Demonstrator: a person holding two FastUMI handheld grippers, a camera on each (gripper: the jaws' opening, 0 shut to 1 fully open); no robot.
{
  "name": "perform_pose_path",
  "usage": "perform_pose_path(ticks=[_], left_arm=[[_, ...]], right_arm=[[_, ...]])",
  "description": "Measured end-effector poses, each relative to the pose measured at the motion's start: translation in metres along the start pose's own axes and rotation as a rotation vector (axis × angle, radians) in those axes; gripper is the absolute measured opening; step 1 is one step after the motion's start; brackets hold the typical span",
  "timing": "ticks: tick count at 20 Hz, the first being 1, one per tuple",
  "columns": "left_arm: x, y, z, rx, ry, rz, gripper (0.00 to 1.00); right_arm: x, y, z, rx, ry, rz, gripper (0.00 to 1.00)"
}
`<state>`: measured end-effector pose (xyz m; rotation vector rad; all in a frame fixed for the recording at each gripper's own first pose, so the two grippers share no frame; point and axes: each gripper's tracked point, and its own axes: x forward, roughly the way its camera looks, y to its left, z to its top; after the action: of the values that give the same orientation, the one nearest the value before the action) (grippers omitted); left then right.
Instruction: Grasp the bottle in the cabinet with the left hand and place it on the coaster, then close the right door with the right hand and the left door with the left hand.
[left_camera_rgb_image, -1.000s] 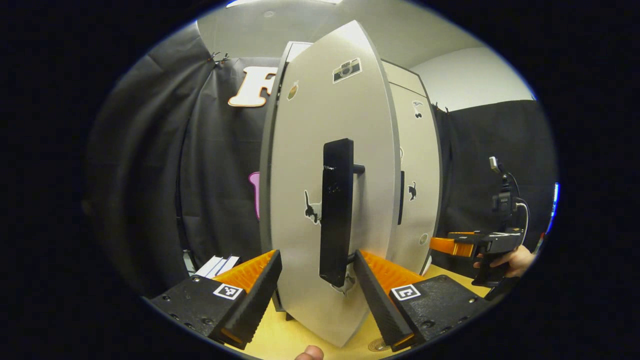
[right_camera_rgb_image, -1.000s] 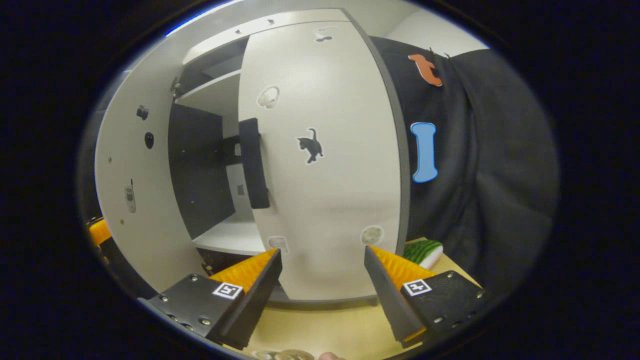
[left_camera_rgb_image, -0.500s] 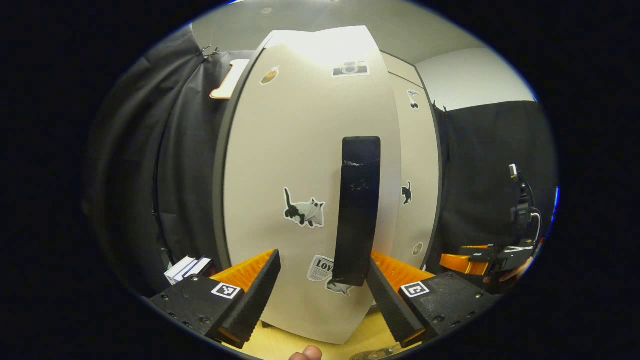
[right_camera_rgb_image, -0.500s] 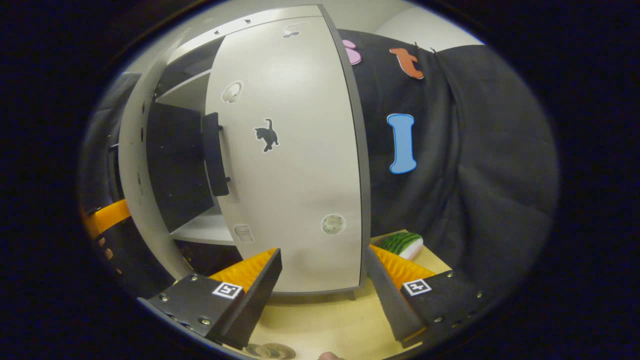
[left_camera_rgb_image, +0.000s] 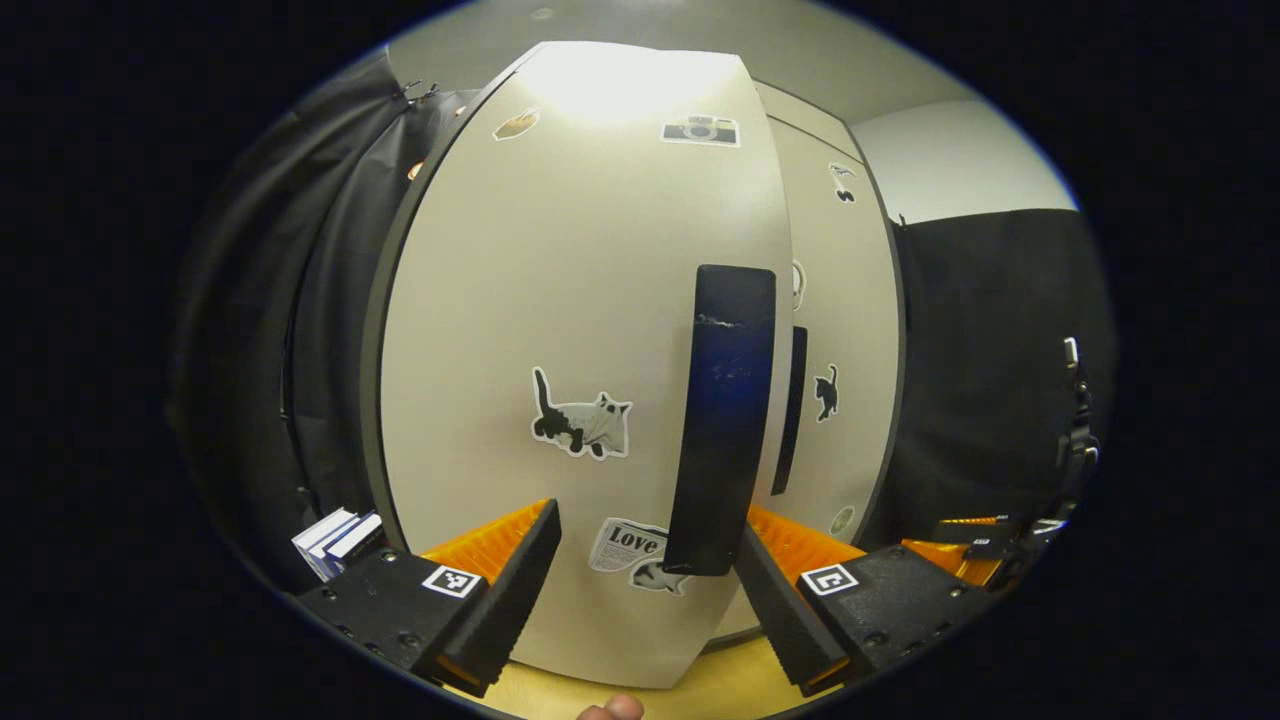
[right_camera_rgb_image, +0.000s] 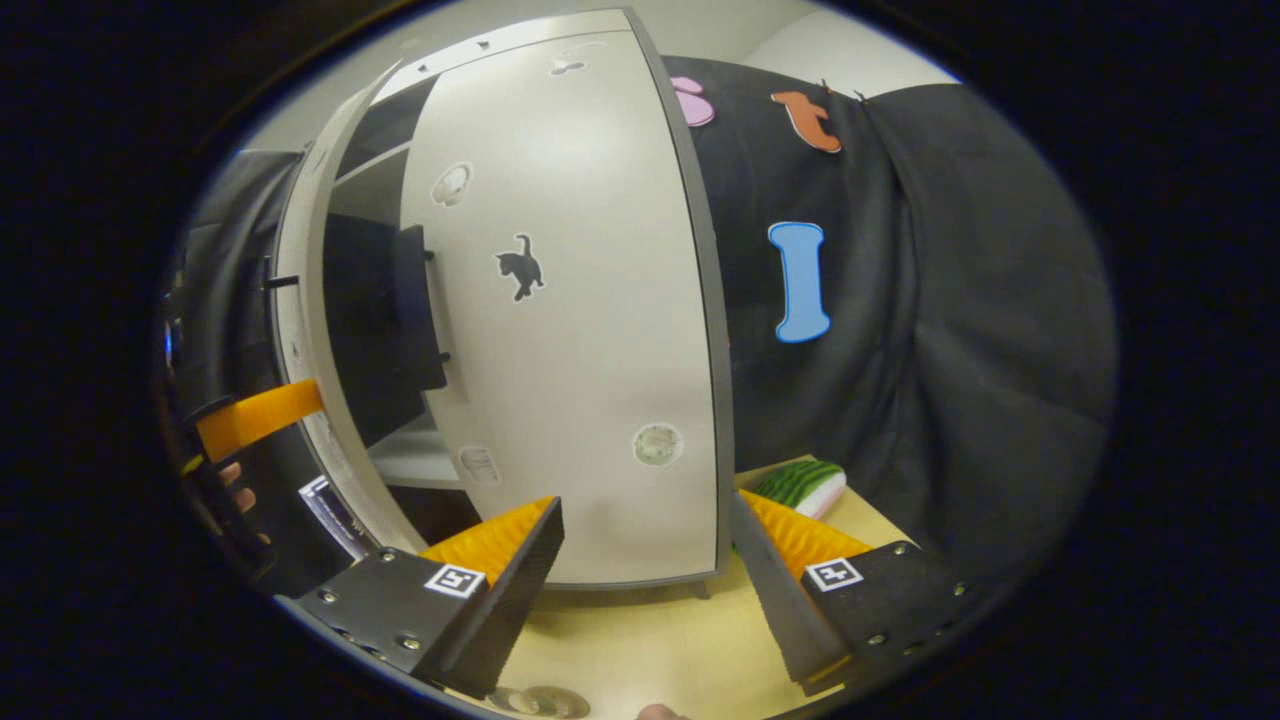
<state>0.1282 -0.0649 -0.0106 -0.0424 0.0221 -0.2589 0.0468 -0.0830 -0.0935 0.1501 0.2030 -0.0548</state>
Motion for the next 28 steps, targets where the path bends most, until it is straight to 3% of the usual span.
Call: perform_pose_path(ticks=[5,14,18,22,28], left_arm=[[0.021,0.000,-0.001,0.016,-0.009,0.051,1.00],[0.037,-0.001,0.002,0.033,-0.025,0.208,1.00],[0.037,-0.004,-0.004,-0.010,-0.001,0.207,0.99],[0.011,-0.011,-0.001,-0.040,0.008,0.186,0.98],[-0.052,-0.021,0.010,0.020,0.006,0.206,0.96]], right_arm=[[-0.008,0.017,0.007,-0.005,-0.040,0.043,0.98],[-0.034,0.018,0.008,-0.006,-0.051,0.063,1.00],[-0.048,0.012,0.014,-0.024,-0.063,0.063,1.00],[-0.061,0.012,0.024,-0.021,-0.078,0.080,1.00],[-0.078,0.028,0.042,-0.024,-0.105,0.108,1.00]])
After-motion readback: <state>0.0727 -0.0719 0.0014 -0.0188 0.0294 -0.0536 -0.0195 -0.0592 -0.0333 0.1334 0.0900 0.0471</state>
